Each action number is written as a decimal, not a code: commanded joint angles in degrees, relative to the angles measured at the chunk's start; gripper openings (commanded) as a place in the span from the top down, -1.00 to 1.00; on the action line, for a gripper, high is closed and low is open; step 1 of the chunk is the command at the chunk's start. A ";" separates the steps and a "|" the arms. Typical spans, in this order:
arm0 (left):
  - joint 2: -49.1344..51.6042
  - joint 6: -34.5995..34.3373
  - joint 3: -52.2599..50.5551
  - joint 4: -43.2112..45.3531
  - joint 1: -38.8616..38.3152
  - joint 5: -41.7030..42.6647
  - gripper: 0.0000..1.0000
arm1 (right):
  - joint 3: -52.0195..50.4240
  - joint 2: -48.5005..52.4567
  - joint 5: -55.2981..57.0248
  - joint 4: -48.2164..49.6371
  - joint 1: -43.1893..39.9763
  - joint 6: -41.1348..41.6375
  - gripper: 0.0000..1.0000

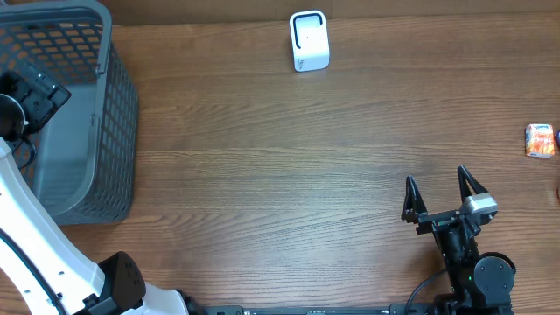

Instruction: Scan the item barcode

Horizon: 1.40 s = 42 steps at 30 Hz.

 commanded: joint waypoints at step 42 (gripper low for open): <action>0.07 -0.57 0.15 -0.09 0.22 0.26 -0.99 | -0.57 -0.68 4.31 -8.07 -2.69 -1.27 -1.00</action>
